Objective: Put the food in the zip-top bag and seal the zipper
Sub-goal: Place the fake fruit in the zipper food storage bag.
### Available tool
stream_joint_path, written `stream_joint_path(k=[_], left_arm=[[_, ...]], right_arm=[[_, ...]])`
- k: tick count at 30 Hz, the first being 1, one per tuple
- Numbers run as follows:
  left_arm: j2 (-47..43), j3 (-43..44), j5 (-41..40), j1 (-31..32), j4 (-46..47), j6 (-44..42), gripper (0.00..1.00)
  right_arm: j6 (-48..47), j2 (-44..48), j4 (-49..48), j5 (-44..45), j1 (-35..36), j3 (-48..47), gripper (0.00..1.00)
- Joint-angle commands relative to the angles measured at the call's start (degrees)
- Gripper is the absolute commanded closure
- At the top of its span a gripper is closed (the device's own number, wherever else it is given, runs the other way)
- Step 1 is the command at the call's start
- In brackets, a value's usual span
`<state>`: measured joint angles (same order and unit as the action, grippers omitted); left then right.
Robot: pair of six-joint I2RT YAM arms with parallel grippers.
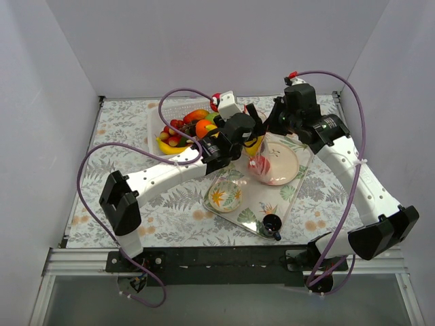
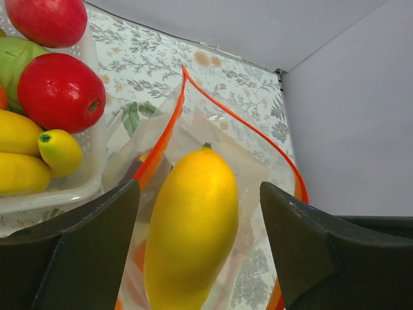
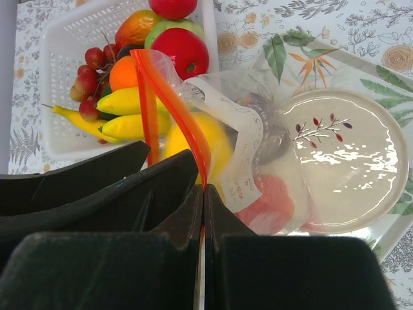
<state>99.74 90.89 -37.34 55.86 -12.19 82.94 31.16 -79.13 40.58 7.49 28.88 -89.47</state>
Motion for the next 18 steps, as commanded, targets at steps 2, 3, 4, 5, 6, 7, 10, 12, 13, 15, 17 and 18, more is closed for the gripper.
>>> stream_joint_path(k=[2,3,4,5,6,7,10,12,13,15,17,18], left_arm=[[0.5,0.9,0.3,1.7,1.2,0.5,0.20],[0.4,0.7,0.2,1.8,1.7,0.5,0.16],[0.3,0.6,0.2,1.9,1.9,0.5,0.14],[0.2,0.7,0.4,1.9,1.9,0.5,0.13],[0.0,0.6,0.5,2.0,2.1,0.6,0.13],[-0.2,0.6,0.5,1.9,2.0,0.6,0.13],[-1.7,0.4,0.4,1.9,1.6,-0.4,0.14],[-4.1,0.1,-2.6,2.0,-0.9,-1.8,0.16],[-5.3,-0.2,-3.9,1.8,-1.8,-2.6,0.15],[-8.6,-1.5,-6.2,0.5,-4.5,-3.4,0.16],[-11.3,-2.6,-5.6,-1.2,-5.6,-4.3,0.16],[-11.9,-3.4,-5.6,-2.9,-6.4,-4.6,0.17]], right_arm=[[1.1,1.4,-3.5,-2.4,0.9,-3.7,0.99],[1.1,1.4,-3.4,-2.6,0.9,-3.7,0.99],[1.2,1.4,-3.6,-2.7,0.9,-4.0,0.99],[1.1,1.4,-3.3,-2.7,0.9,-4.0,0.99],[1.0,1.3,-3.2,-2.4,0.9,-4.1,0.99],[0.8,1.3,-3.1,-2.2,0.9,-4.3,0.99],[-1.2,1.1,-2.2,-0.3,0.8,-6.0,0.99],[-2.9,0.3,1.8,4.3,0.3,-8.4,0.99],[-4.4,0.4,2.5,4.9,-1.4,-9.1,0.99],[-5.4,1.9,2.3,3.2,-3.8,-9.2,0.99],[-6.2,2.8,2.1,2.8,-5.5,-9.7,0.99],[-6.4,3.0,2.3,2.8,-5.5,-10.0,0.99]])
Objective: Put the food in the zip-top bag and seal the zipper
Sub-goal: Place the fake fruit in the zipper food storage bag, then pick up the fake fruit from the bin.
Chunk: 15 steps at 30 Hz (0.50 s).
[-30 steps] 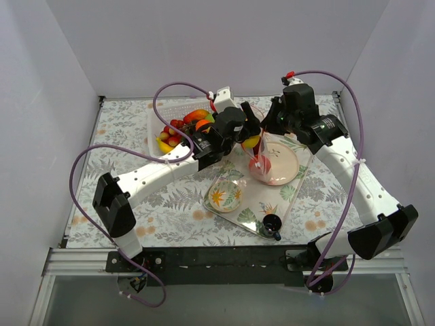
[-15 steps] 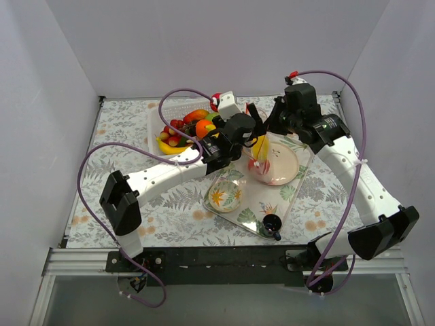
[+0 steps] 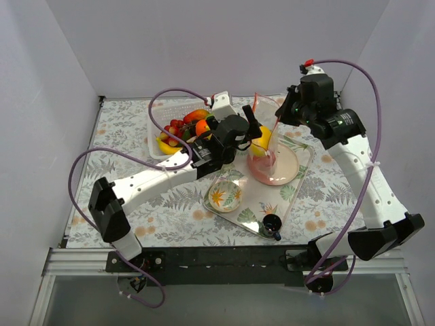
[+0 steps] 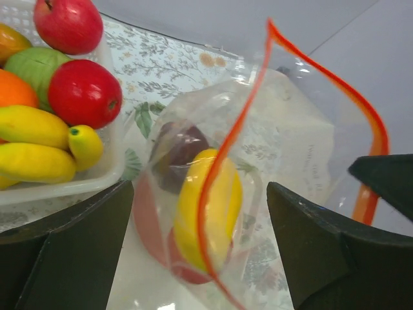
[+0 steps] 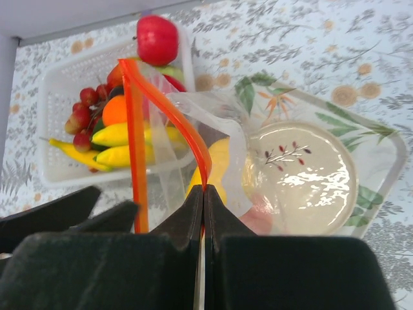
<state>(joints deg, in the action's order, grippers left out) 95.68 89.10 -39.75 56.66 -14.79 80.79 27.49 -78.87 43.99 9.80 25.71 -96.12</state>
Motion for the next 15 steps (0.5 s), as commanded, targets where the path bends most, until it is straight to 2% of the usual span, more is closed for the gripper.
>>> stream_joint_path(k=[1,10,15], left_arm=[[-8.2,-1.7,-3.2,-4.7,-4.2,-3.7,0.17],[-6.0,0.1,-2.1,-20.4,-12.5,-7.8,0.13],[-2.5,-0.1,1.7,-27.6,-13.1,-9.9,0.18]], right_arm=[[-2.8,2.8,-0.9,0.3,-2.3,-3.6,0.99],[-3.6,4.9,-2.8,-1.9,-2.4,-0.1,0.99],[-4.2,6.0,-3.6,-3.2,-2.4,2.1,0.99]])
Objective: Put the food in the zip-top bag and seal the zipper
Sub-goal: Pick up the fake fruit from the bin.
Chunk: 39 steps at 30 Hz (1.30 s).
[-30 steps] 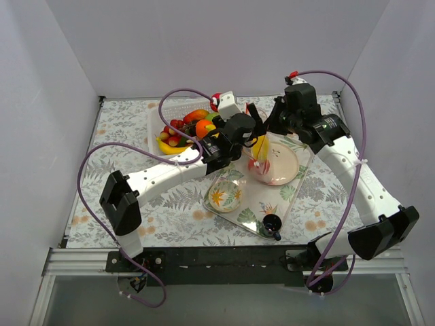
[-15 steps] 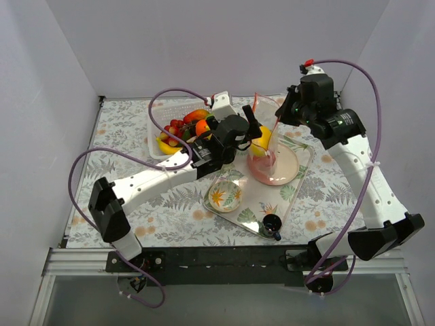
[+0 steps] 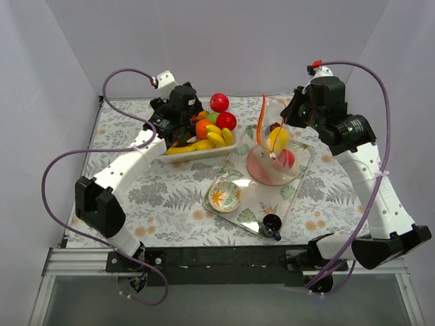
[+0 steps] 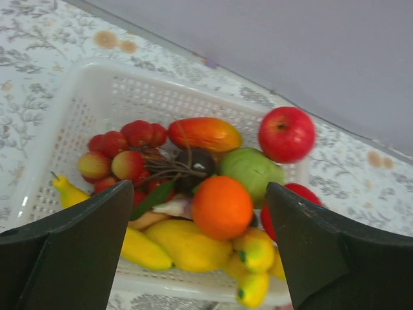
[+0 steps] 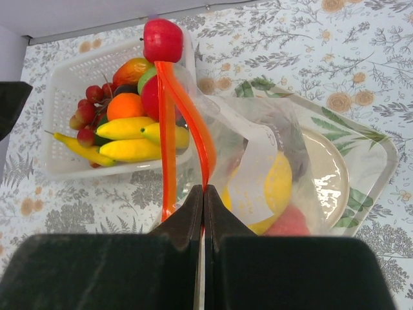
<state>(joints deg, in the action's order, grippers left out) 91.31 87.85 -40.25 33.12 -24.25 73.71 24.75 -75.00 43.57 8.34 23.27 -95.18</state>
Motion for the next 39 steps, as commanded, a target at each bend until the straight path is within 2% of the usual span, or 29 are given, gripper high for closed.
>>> stream_joint_path(k=[1,5,9,23,39], left_arm=[[2.5,1.2,2.1,-4.9,-3.9,-2.8,0.22],[4.8,-0.4,1.2,-8.9,-5.3,-1.9,0.29],[5.9,-4.6,4.6,-13.3,-4.4,0.9,0.37],[6.4,-11.6,-1.1,-15.1,-3.4,10.0,0.40],[9.9,-13.5,0.1,-15.8,-1.8,13.2,0.51]], right_arm=[[-1.6,2.2,-3.3,-1.9,0.1,2.0,0.99],[-1.7,3.3,-5.1,-3.5,0.0,5.1,0.99],[-1.5,3.7,-6.5,-4.2,0.1,7.4,0.99],[-1.5,4.2,-7.5,-5.2,0.0,9.5,0.99],[-1.2,4.3,-7.8,-6.3,0.1,9.7,0.99]])
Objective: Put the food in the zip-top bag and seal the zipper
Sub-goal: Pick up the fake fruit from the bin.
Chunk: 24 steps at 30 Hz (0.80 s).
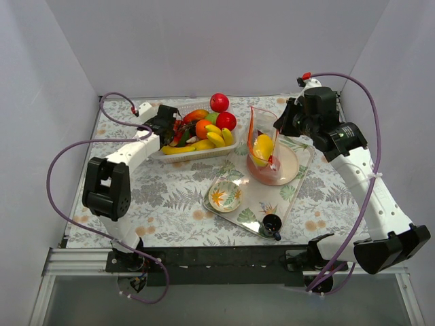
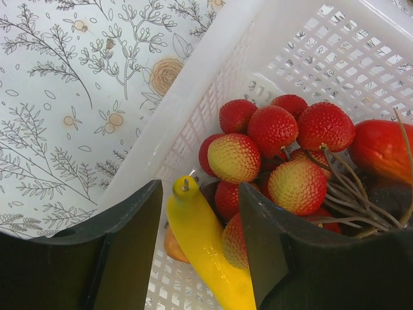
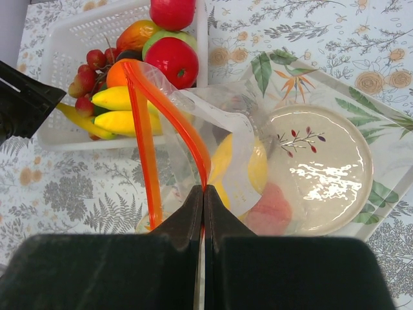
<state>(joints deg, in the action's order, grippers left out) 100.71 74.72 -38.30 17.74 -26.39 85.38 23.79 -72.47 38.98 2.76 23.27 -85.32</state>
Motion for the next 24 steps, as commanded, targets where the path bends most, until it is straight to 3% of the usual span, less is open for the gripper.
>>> stream_joint_path(k=[1,15,24], left_arm=[[0.5,-0.6,-2.0,-0.4,0.5,1.7,0.51],[2.0,-1.2,-7.9,-0.3,1.2,4.4,0.68],[-2.6,0.1,-9.2,0.7,5.2,-1.9,0.81]], right_arm=[[-0.2,1.8,-3.2,-0.7,0.1,-0.2,0.99],[-0.5,1.8,-3.3,-1.1,0.1,0.2,0.99],[-0.5,1.6,-3.5,-1.3,0.1,0.1,0.99]])
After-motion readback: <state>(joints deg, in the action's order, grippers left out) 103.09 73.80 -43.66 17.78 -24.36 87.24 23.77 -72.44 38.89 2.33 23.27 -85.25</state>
